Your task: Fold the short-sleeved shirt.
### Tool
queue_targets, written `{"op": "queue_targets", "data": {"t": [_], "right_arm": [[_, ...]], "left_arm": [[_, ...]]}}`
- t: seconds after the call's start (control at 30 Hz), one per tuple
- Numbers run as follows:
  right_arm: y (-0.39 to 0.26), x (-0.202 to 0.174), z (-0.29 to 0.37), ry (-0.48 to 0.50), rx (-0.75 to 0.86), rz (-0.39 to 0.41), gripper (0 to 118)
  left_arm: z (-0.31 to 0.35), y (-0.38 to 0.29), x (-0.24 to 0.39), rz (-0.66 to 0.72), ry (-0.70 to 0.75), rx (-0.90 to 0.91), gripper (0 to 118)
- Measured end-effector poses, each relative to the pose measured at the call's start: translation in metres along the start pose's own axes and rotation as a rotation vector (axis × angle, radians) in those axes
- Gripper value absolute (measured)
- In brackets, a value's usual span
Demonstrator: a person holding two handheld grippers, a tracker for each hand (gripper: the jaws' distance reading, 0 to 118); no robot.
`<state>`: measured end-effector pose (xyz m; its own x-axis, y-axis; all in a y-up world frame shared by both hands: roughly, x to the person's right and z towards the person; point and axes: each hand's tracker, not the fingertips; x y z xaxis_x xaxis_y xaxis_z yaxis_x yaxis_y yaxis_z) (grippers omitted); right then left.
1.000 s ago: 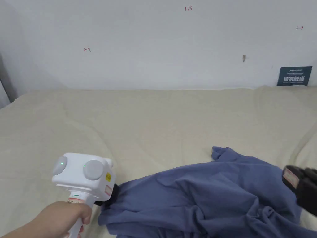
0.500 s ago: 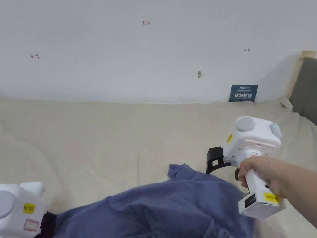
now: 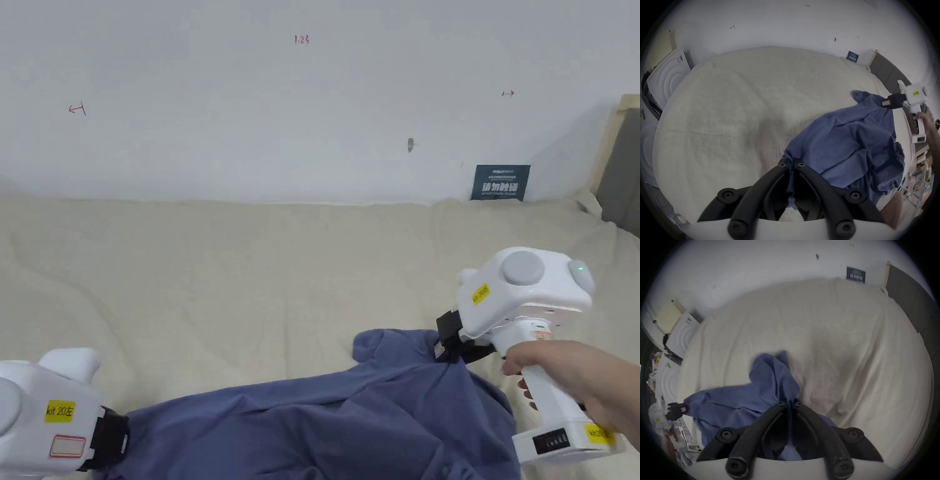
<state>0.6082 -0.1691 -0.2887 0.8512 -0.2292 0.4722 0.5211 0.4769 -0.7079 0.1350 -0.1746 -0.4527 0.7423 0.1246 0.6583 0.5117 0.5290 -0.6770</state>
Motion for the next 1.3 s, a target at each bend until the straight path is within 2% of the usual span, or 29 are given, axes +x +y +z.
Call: {"op": "queue_targets", "data": {"t": [0.1, 0.23, 0.37, 0.43, 0.53, 0.63, 0.73, 0.9, 1.07, 1.23, 1.3], "right_arm": [[-0.023, 0.001, 0.059, 0.084, 0.089, -0.001, 2], [-0.05, -0.02, 0.15, 0.086, 0.214, 0.059, 2], [-0.041, -0.044, 0.234, 0.095, 0.316, 0.056, 2], [-0.027, -0.06, 0.277, 0.098, 0.374, 0.08, 2], [-0.001, -0.083, 0.328, 0.054, 0.452, 0.137, 2], [0.028, -0.109, 0.369, -0.013, 0.546, 0.186, 2], [0.062, -0.127, 0.398, -0.108, 0.633, 0.218, 2], [0.114, -0.144, 0.431, -0.175, 0.751, 0.182, 2], [0.165, -0.162, 0.448, -0.268, 0.826, 0.214, 2], [0.172, -0.172, 0.438, -0.332, 0.873, 0.246, 2], [0.166, -0.17, 0.425, -0.327, 0.88, 0.247, 2]], "left_arm": [[0.026, 0.002, 0.002, 0.021, -0.058, 0.035, 3], [0.085, 0.018, 0.016, -0.02, -0.061, 0.133, 3], [0.148, 0.05, 0.031, -0.036, -0.076, 0.232, 3], [0.181, 0.073, 0.041, -0.058, -0.067, 0.29, 3], [0.227, 0.109, 0.057, -0.115, -0.013, 0.385, 3], [0.26, 0.148, 0.066, -0.088, 0.005, 0.457, 3], [0.288, 0.187, 0.076, -0.092, 0.042, 0.545, 3], [0.32, 0.242, 0.089, -0.114, 0.147, 0.675, 3], [0.328, 0.282, 0.09, -0.085, 0.169, 0.741, 3], [0.315, 0.293, 0.083, -0.048, 0.21, 0.799, 3], [0.303, 0.284, 0.079, -0.029, 0.2, 0.834, 3]]}}
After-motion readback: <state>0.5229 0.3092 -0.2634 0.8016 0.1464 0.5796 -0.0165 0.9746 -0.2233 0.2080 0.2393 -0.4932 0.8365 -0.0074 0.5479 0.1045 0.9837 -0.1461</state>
